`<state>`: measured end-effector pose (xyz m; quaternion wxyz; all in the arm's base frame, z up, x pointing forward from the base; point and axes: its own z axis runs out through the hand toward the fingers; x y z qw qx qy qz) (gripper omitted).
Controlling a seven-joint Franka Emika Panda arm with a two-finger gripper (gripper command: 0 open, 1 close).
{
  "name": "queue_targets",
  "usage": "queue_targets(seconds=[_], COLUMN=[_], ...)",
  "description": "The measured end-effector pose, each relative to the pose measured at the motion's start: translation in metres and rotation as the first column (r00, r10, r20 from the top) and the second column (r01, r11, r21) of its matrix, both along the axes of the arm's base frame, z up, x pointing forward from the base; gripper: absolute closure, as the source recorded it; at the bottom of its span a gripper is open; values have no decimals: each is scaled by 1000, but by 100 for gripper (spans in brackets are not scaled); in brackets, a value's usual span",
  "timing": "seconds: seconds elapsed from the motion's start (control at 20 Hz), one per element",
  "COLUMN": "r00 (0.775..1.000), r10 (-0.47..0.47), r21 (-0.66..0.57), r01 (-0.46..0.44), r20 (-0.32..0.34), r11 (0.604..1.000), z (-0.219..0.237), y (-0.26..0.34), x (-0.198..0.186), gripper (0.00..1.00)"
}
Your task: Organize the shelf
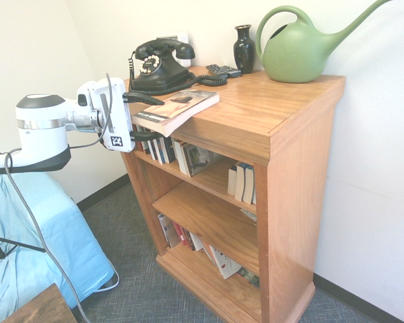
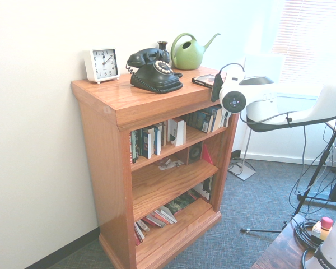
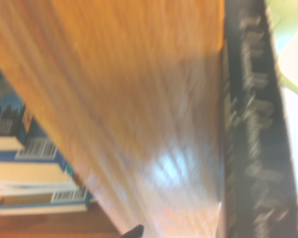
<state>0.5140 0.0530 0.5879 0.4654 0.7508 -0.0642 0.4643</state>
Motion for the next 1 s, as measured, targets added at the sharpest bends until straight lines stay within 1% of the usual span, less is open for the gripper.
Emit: queue_targets(seconds=[0.5,1.0], r00=[1000,1000], r10=[-8,-17], r21=[-4,-8], r01=[8,17], r20=[0,-8], r11=[1000,1000], z=[2,-1], y=[1,-1], x=[14,16], gripper=[100,100])
